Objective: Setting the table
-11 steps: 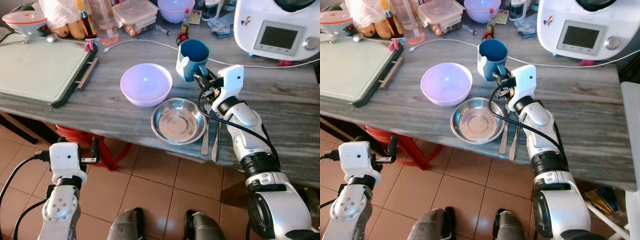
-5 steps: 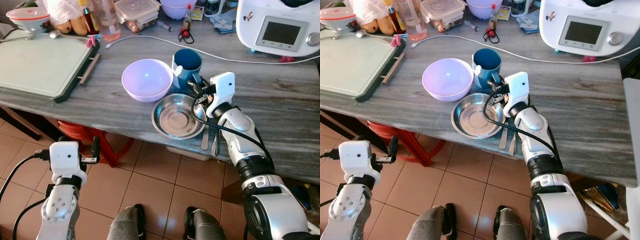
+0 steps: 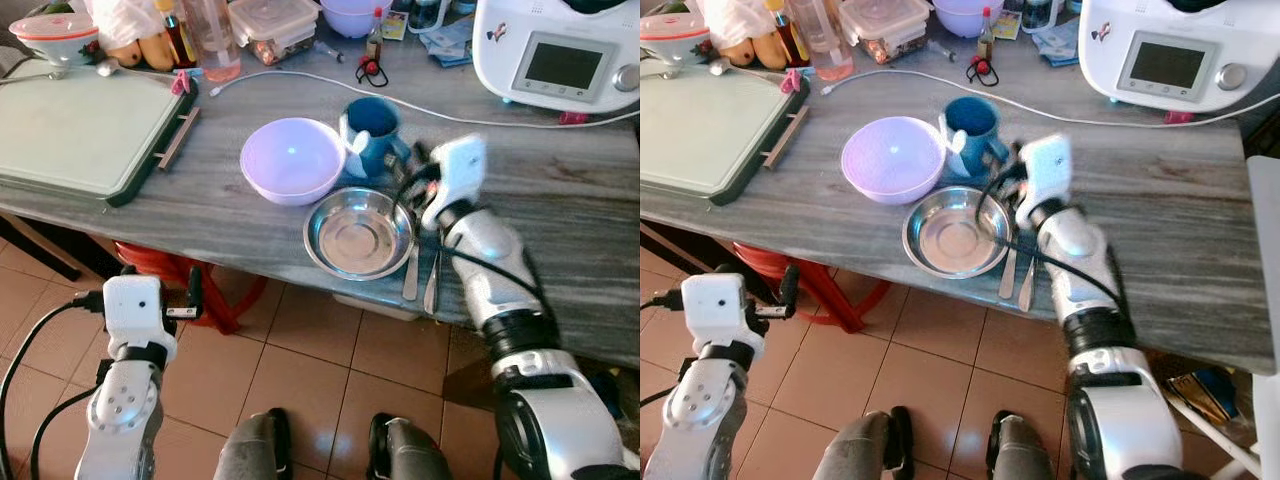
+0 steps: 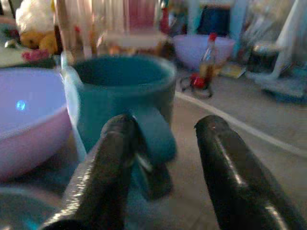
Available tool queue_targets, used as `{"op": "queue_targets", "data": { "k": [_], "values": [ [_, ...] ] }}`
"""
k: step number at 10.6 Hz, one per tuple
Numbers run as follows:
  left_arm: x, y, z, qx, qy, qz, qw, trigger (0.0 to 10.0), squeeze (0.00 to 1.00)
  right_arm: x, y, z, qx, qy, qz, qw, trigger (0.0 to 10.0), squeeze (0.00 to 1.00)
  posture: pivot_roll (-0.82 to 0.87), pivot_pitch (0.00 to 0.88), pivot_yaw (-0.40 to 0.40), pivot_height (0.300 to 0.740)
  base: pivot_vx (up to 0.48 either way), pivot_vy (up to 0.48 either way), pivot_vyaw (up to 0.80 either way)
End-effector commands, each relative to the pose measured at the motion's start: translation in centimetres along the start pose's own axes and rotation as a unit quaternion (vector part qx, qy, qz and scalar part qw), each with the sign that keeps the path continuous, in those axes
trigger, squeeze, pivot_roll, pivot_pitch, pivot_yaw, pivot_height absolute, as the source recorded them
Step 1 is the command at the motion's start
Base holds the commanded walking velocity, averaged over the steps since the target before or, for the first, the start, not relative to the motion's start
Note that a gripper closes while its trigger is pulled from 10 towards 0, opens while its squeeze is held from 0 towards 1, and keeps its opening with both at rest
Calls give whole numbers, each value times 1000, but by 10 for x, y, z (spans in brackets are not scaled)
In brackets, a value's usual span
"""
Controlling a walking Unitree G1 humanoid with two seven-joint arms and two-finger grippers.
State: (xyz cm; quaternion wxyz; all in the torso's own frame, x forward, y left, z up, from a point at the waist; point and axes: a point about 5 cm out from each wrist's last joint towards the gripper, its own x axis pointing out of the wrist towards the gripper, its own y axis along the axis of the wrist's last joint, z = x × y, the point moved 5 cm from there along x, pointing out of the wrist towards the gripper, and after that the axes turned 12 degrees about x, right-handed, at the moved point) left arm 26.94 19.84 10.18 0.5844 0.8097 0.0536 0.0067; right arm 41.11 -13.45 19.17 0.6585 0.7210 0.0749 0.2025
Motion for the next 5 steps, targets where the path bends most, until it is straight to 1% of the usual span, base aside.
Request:
{"op": "queue_targets", "data": {
  "k": [1, 3, 5],
  "values": [
    [0, -5, -1, 3, 5, -8, 1000, 10000, 0, -5, 1, -1, 2, -3, 2, 1000, 10000, 1000, 52, 177, 61, 740, 0, 0, 0],
    [5, -6, 0, 2, 5, -6, 1000, 10000, 0, -13, 10, -3, 2, -6, 14, 1000, 10000, 1000, 32, 147, 60, 740, 0, 0, 0],
    [9, -9, 1, -2, 11, -10, 1000, 10000, 0, -26, 18, -10, -2, -16, 22, 1000, 10000, 1000, 20, 119, 56, 740, 0, 0, 0]
  ]
}}
